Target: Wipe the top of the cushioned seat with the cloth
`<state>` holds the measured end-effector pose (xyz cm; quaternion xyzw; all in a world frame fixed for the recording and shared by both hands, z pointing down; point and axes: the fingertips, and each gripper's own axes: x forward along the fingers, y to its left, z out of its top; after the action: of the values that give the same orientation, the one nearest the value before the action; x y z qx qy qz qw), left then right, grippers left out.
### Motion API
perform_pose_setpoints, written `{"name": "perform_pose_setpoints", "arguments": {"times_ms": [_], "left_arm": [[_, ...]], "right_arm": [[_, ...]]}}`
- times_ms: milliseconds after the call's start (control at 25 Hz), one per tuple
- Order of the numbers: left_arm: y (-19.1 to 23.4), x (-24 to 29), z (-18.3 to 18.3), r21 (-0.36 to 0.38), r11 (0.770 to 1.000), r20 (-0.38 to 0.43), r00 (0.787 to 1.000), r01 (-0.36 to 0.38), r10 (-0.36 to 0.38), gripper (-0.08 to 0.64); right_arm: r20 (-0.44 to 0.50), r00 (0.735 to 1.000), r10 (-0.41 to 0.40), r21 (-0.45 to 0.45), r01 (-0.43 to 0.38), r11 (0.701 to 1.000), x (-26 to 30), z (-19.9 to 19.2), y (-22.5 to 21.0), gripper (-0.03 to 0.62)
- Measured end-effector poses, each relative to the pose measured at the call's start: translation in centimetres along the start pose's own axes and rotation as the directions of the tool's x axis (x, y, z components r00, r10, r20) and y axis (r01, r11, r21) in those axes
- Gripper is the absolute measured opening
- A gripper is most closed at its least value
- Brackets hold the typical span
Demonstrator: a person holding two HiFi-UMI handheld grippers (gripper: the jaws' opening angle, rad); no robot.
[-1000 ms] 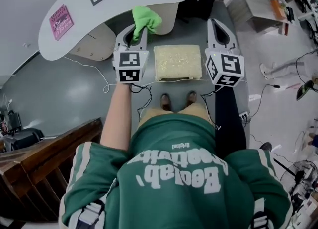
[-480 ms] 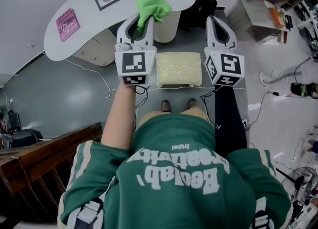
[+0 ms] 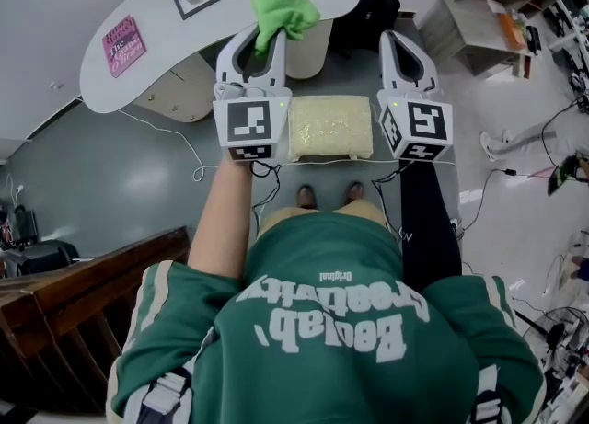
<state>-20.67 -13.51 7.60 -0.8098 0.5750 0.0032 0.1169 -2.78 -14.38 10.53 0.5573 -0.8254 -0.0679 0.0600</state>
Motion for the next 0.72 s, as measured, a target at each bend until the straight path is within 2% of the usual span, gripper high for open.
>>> {"name": "perform_pose_setpoints", "arguments": {"times_ms": [120, 280, 720], "left_arm": [[0.0, -0.2, 0.2, 0.001, 1.0, 0.004, 1.0, 0.001, -0.001, 0.101], [-0.2, -0.4, 0.1, 0.001, 1.0, 0.004, 1.0, 0.003, -0.003, 0.101], [0.1, -0.7, -0.5, -0.004, 1.0, 0.0, 1.0, 0.004, -0.004, 0.101]], "right_arm": [[-0.002, 1.0, 0.023, -0.003, -0.023, 1.0, -0.4, -0.2, 0.3, 0.008], [0.001, 1.0, -0.004, 0.0, 0.004, 1.0, -1.0, -0.3, -0.1, 0.006], [0.007, 1.0, -0.017, 0.017, 0.017, 1.0, -1.6, -0.7, -0.1, 0.006]]}}
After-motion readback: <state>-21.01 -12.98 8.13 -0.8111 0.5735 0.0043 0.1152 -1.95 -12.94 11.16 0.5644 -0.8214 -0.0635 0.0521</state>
